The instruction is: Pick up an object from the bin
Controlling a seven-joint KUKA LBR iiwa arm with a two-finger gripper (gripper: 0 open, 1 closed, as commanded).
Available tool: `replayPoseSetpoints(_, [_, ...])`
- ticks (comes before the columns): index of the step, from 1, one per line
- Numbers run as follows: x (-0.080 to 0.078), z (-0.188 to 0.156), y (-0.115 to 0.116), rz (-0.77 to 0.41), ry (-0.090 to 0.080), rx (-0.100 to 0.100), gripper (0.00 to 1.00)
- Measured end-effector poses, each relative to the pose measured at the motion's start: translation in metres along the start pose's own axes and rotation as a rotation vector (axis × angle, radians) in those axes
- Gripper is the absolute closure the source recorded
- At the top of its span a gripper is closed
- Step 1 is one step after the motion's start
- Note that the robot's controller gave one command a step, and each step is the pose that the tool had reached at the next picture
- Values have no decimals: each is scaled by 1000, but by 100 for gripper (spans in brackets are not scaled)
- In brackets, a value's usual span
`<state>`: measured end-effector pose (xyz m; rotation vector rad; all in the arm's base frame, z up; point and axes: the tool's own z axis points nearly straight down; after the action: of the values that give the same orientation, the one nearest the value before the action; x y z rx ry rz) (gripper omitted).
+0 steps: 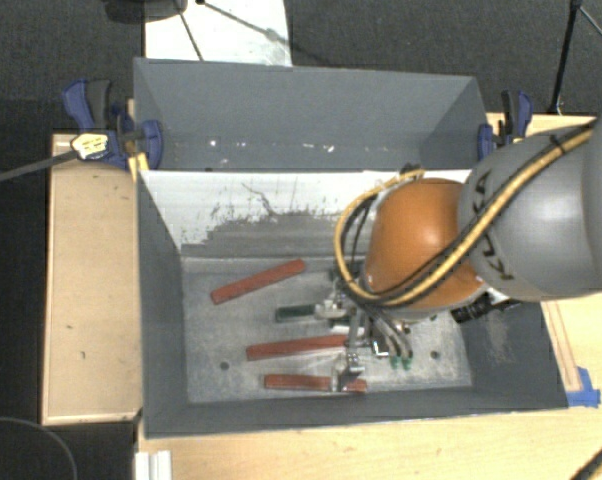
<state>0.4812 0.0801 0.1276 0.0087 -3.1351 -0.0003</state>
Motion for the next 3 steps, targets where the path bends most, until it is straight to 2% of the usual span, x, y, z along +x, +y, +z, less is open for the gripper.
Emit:
replayPoseSetpoints(1, [-2, -4, 0, 3, -8, -1, 0])
replayPoseSetpoints(2, [-21, 51, 9, 91, -20, -4, 100])
replayPoseSetpoints(3, [-21, 51, 9, 90, -20, -4, 100])
